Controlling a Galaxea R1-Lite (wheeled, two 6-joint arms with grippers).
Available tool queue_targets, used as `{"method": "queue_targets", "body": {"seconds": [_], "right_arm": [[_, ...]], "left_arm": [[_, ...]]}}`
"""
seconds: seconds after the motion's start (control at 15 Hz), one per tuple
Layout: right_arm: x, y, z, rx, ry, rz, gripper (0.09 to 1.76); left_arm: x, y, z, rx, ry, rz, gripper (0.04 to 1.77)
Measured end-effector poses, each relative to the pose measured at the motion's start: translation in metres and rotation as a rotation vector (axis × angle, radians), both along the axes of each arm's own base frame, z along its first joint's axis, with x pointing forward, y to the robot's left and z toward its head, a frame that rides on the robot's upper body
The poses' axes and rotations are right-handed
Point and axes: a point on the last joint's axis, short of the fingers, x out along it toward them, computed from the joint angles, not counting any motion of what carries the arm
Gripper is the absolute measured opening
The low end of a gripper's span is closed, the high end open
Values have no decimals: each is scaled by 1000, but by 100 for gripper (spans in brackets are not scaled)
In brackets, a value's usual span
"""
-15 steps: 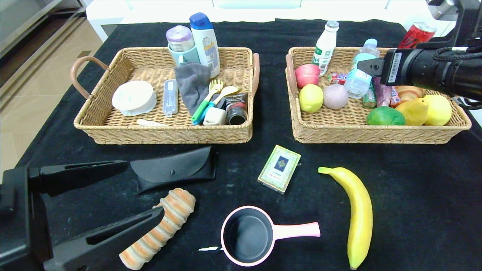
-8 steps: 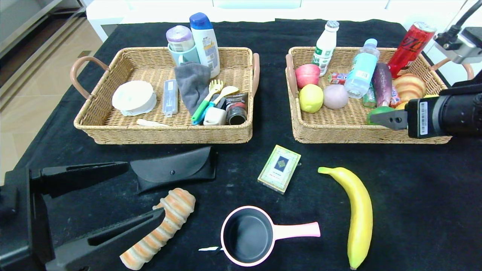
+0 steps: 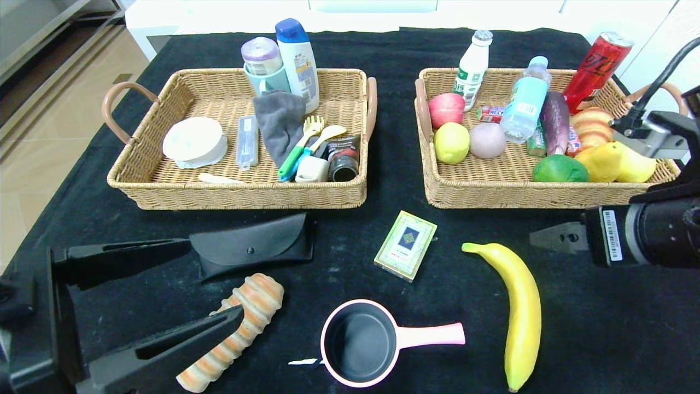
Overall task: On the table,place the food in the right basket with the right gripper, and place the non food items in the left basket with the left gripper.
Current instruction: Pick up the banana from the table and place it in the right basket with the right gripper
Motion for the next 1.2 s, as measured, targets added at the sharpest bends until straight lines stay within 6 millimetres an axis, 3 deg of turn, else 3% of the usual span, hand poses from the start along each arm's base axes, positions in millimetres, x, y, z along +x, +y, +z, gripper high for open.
{"method": "queue_targets", "body": {"seconds": [0.73, 1.2], "right_arm": [[16, 24, -47, -32, 182, -16, 170], [26, 30, -62, -54, 228, -40, 170]], "left_arm": [[0, 0, -1, 1, 2, -1, 172], [0, 0, 0, 4, -3, 0, 172]]}}
